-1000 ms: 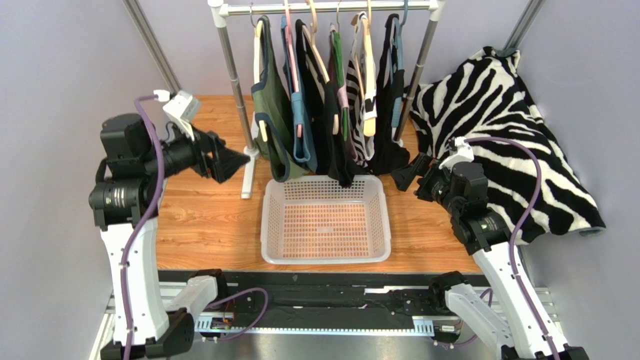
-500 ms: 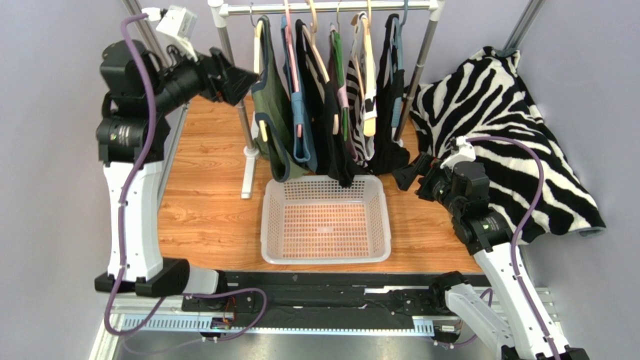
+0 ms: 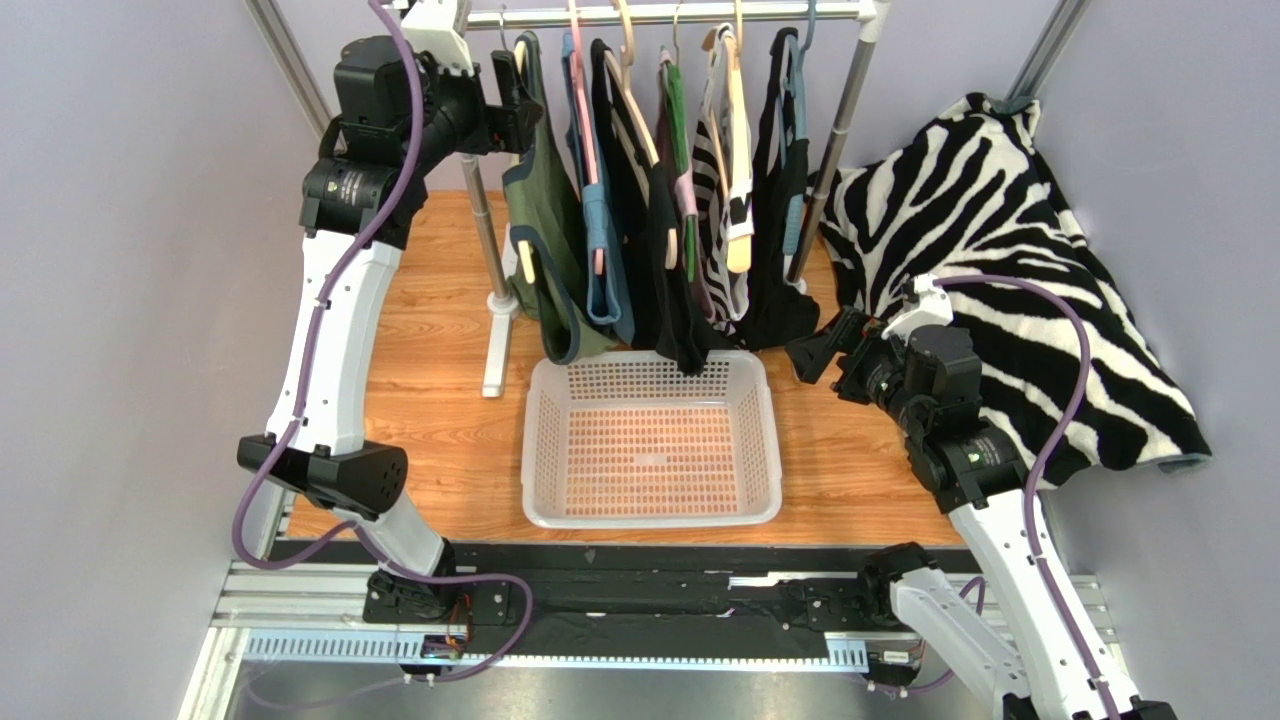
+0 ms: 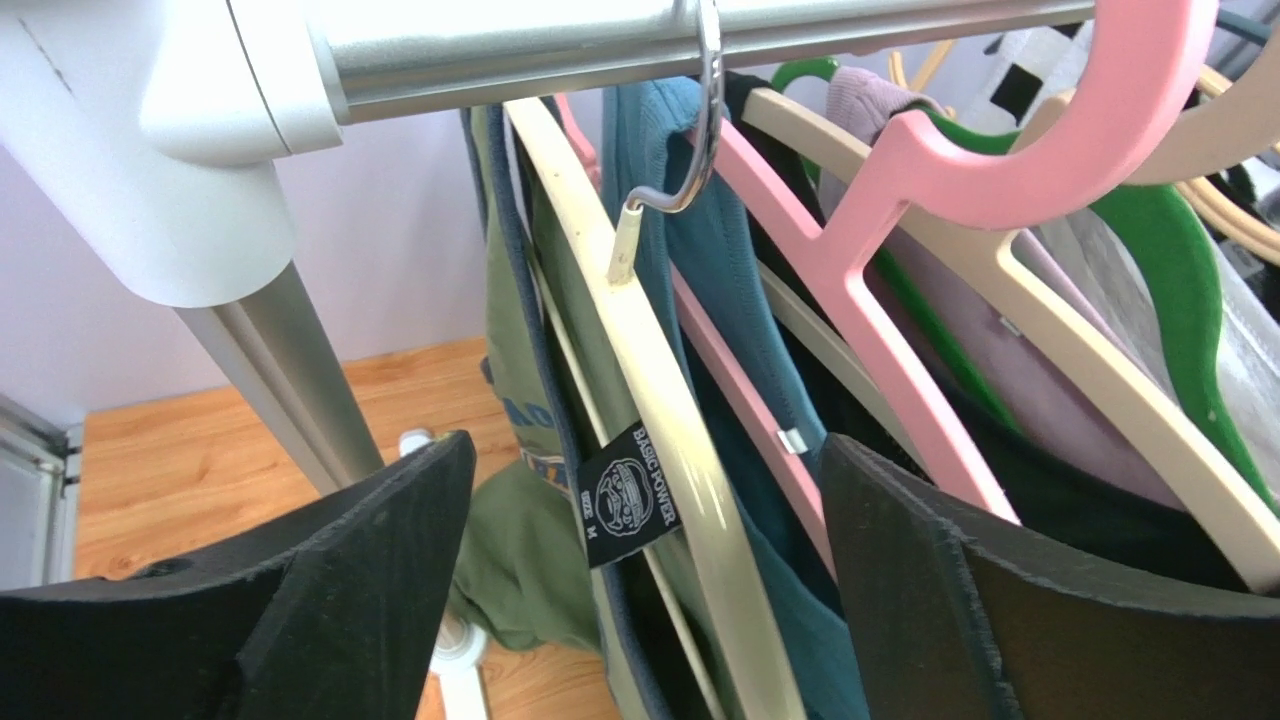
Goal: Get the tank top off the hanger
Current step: Pick up the hanger from the clothesline.
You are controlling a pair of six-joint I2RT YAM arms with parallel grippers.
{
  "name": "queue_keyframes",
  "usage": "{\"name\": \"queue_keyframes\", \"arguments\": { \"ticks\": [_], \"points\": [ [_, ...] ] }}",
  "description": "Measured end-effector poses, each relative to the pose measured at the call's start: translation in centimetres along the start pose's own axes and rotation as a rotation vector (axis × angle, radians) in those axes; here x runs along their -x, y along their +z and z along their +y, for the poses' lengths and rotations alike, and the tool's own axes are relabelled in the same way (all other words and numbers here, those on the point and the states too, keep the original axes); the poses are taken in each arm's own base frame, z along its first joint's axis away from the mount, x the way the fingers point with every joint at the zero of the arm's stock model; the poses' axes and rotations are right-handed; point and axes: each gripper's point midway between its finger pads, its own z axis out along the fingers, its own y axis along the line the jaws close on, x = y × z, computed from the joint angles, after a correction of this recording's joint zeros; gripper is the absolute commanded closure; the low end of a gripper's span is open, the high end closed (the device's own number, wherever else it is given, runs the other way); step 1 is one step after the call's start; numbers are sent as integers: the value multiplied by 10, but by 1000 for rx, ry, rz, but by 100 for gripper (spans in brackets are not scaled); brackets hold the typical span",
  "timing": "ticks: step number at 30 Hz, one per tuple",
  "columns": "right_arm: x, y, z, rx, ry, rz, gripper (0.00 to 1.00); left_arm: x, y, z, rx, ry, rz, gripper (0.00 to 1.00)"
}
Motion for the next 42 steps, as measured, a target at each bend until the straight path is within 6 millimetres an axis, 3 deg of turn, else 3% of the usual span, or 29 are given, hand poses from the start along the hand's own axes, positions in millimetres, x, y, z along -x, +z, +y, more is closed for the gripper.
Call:
{"name": "queue_keyframes", "arguments": {
  "ticks": [5,12,15,19,22,29,42],
  "points": [
    [1,0,0,0,-1,-1,7,2,0,-7,15,25,-14,30],
    [6,-3,4,8,-2,-12,8,-20,-1,-5,25,41,37,34],
    [7,-3,5,10,-2,-15,9,-29,-2,-2,32,50,60,41],
    [8,-4,5,11,-2,-15,9,-31,-2,-2,31,61,65,77],
    [8,-4,5,10,-2,-15,9,-29,-2,-1,33,70,60,89],
    [8,-4,6,11,-2,-16,10,-24,-8,-13,-24,70,66,93],
    [9,-7,8,15,-2,-7,12,6,-31,-6,29,123,5,99]
  ]
}}
